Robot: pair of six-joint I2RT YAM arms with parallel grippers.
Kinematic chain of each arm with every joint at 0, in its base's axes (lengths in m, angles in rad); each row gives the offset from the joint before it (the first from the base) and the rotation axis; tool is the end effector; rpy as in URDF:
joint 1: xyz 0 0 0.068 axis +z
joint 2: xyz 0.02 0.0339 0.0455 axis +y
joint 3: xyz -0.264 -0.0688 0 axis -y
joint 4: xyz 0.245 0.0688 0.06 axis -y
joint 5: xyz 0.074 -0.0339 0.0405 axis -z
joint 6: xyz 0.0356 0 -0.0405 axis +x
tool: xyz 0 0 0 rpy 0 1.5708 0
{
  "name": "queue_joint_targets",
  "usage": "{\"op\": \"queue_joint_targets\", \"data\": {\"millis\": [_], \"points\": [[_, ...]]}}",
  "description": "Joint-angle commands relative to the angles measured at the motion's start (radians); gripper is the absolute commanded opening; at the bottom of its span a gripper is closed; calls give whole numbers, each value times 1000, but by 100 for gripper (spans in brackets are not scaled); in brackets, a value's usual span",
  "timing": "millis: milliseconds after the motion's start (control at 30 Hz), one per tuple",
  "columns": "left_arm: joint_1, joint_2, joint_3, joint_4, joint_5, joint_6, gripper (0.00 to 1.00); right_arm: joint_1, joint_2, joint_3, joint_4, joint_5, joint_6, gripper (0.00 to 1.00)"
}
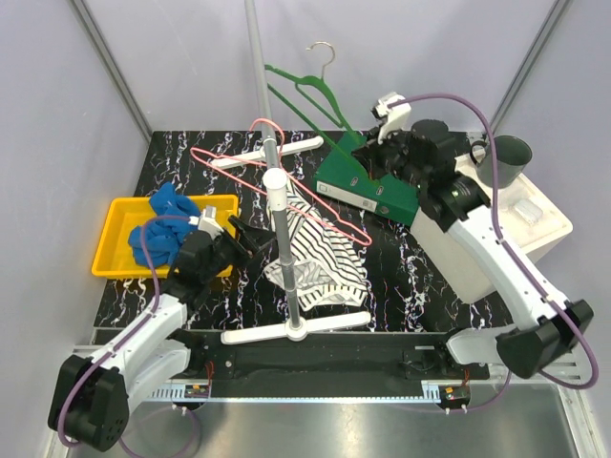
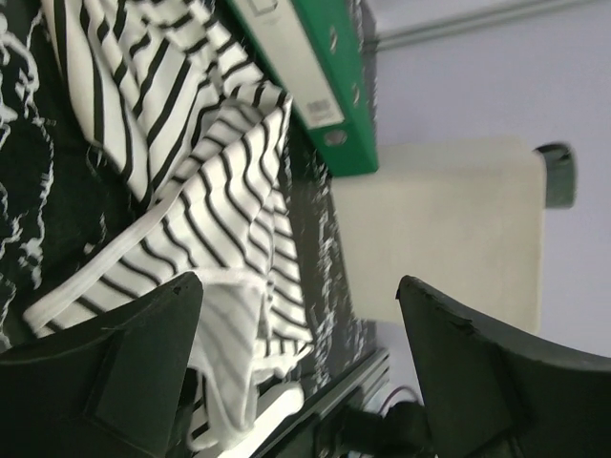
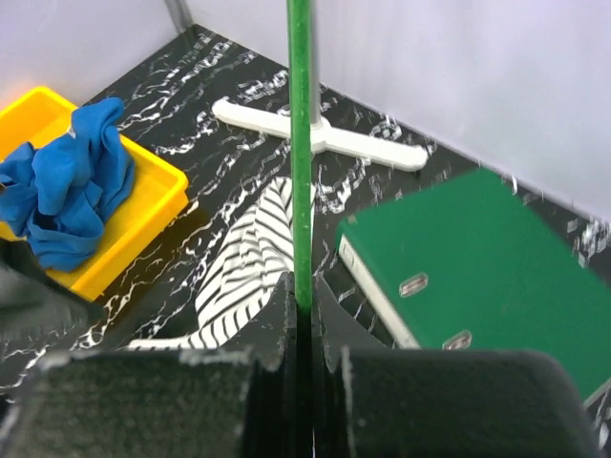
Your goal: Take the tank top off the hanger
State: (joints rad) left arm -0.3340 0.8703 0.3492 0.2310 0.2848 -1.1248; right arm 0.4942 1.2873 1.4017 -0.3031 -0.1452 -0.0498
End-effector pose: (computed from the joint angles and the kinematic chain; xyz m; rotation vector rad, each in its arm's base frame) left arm 0.1817 -0.0736 0.2145 -0.5850 1.9678 -1.2318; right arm 0.2529 0.1421 0.4340 -0.5801 1.6821 0.4497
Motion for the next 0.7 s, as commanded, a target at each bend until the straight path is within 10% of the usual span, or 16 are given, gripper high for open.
{"op": "queue_joint_targets", "data": {"millis": [0,667], "points": [[-54,-10,30,-73,74,129,88,-5,78,172,-65,-148,-145,0],[-180,-56,-13,-107,-2,189,93,-3,152,335,-103,-445,-58,0]]}}
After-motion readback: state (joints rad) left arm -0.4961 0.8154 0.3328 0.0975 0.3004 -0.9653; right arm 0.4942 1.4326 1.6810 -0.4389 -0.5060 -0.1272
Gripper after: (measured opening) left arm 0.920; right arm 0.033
